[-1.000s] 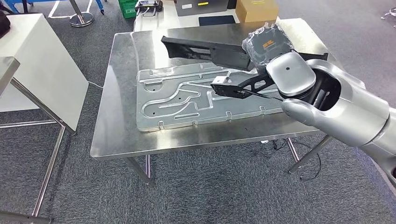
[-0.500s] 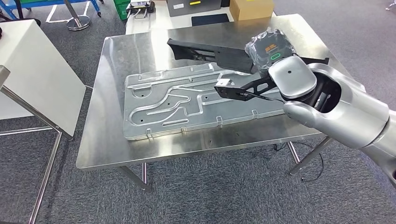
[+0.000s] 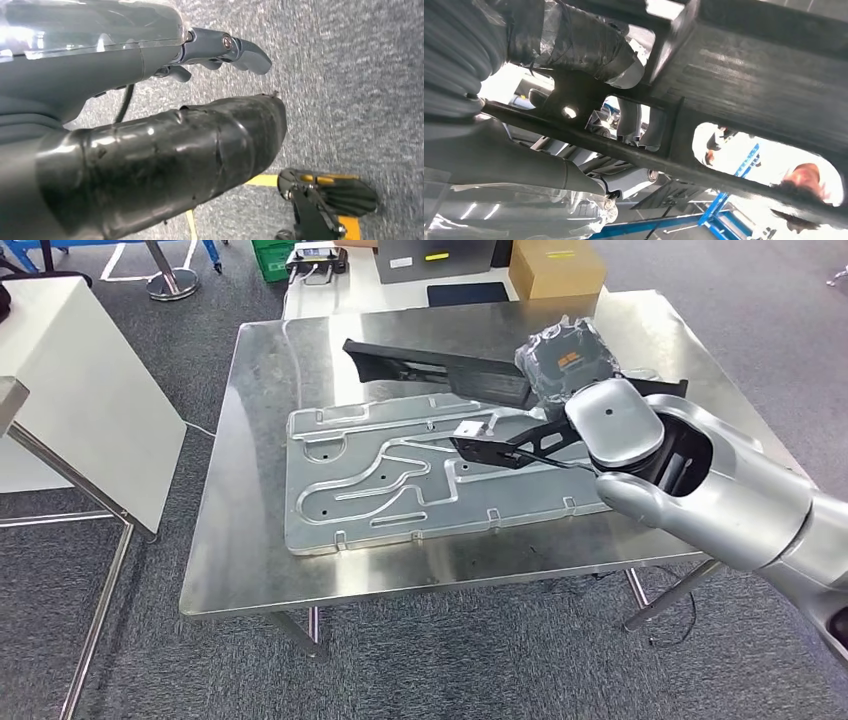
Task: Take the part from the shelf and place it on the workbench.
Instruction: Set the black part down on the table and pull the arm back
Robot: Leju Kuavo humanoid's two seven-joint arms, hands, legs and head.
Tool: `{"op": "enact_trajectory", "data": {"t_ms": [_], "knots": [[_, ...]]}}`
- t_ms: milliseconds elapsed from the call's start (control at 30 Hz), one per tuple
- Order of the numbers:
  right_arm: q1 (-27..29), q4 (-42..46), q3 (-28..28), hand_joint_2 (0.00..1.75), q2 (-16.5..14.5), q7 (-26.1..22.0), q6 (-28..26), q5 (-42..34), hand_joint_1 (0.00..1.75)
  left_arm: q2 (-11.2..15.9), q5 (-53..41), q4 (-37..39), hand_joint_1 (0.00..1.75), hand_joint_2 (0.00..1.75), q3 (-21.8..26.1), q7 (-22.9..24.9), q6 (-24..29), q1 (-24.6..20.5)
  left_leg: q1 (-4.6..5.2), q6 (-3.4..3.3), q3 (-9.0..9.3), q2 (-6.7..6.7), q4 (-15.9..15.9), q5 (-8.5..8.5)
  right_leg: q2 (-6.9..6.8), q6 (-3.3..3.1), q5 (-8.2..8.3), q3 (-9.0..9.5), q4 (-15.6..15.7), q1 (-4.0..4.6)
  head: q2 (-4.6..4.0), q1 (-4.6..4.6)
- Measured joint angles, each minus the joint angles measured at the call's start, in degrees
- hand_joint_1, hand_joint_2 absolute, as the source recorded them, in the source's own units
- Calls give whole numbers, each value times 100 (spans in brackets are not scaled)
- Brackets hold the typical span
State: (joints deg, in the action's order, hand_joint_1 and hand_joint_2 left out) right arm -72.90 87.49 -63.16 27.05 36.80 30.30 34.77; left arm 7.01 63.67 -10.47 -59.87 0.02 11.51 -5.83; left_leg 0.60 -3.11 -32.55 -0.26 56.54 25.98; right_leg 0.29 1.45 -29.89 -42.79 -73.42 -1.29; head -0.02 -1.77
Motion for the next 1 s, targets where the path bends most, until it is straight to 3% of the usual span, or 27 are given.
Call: {"op": "enact_trajectory", "data": {"t_ms": [67, 100, 167, 300, 333, 400, 467, 500, 533, 600, 633, 767, 833, 933, 967, 1000], "knots": [[27, -29, -1, 175, -8, -9, -29, 5, 175, -3, 1, 0, 0, 0, 0, -15, -14, 11, -22, 54, 34, -30, 113, 125, -7, 28, 421, 210, 603, -23, 0, 2], [35, -53, -4, 175, -21, -18, -60, 13, 175, -2, 1, 0, 0, 0, -1, -19, -18, 9, -21, 91, 24, -43, 196, 195, -6, 28, 536, 337, 903, -27, 0, 8], [96, -123, -14, 175, -75, -51, -163, 62, 175, 1, 2, 0, 0, 0, -3, -20, -21, 3, -11, 157, -21, -62, 291, 283, 5, -23, 535, 450, 1143, -12, 0, 1], [251, -339, -46, 175, -239, -155, -372, 215, 175, 2, 29, 0, 0, 0, -7, -22, -28, -14, -23, 245, -92, -52, 448, 406, 14, -154, 482, 491, 1180, -16, 0, -36], [267, -387, -52, 175, -280, -173, -404, 238, 175, 6, 38, 0, 0, 0, -8, -25, -28, -18, -33, 281, -206, -39, 670, 507, 13, -181, 470, 514, 1189, -28, 0, -44], [304, -464, -63, 175, -355, -196, -448, 261, 175, 11, 50, 0, 0, 0, -10, -28, -28, -19, -57, 343, -621, -17, 1378, 743, 13, -208, 433, 556, 1195, -27, 0, -62], [360, -534, -82, 175, -411, -216, -462, 269, 175, 14, 54, 0, 0, 0, -11, -28, -28, -8, -68, 360, -1003, -11, 1857, 754, 14, -211, 382, 613, 1195, -19, 0, -62], [385, -567, -91, 175, -433, -221, -463, 269, 175, 13, 55, 0, 0, 0, -11, -27, -28, 0, -69, 348, -1057, -11, 1803, 597, 14, -211, 352, 654, 1195, -12, 0, -61], [400, -596, -97, 175, -454, -225, -462, 270, 175, 12, 57, 0, 0, 0, -11, -26, -28, 6, -68, 324, -1003, -11, 1535, 346, 14, -210, 319, 705, 1196, -3, 0, -61], [400, -643, -102, 175, -491, -232, -462, 279, 175, 20, 64, 0, 0, 0, -11, -17, -27, 12, -45, 248, -735, -16, 785, -107, 17, -200, 261, 800, 1215, 14, 0, -54], [394, -664, -103, 175, -509, -240, -463, 287, 175, 27, 71, 0, 0, 0, -11, -11, -27, 10, -22, 204, -614, -17, 505, -210, 23, -184, 246, 826, 1235, 13, 0, -54], [419, -755, -105, 175, -570, -289, -464, 315, 175, 49, 102, 0, 0, 0, -11, 9, -15, -17, 35, 111, -431, -3, 193, -191, 31, -68, 230, 870, 1317, -17, 0, -48], [434, -781, -105, 175, -583, -306, -467, 322, 175, 49, 103, 0, 0, 0, -11, 20, -5, -10, 11, 75, -290, 14, 44, -206, 16, -34, 114, 795, 1101, 0, 0, -36], [491, -810, -110, 175, -591, -317, -476, 330, 175, 39, 103, 0, 0, 0, -13, 23, 5, -14, 7, 7, -187, 21, 1, -158, 5, -39, -232, 218, 106, 28, 0, -24], [532, -821, -113, 175, -593, -320, -480, 331, 175, 34, 103, 0, 0, 0, -13, 21, 5, -18, 7, -2, -172, 11, 21, -125, 4, -32, -240, 50, -108, 26, 0, -23], [576, -831, -114, 175, -593, -321, -485, 336, 175, 30, 101, 0, 0, 0, -13, 19, 5, -16, 5, 0, -156, -2, 49, -87, 1, -26, -142, -22, -126, 21, 0, -22]]}}
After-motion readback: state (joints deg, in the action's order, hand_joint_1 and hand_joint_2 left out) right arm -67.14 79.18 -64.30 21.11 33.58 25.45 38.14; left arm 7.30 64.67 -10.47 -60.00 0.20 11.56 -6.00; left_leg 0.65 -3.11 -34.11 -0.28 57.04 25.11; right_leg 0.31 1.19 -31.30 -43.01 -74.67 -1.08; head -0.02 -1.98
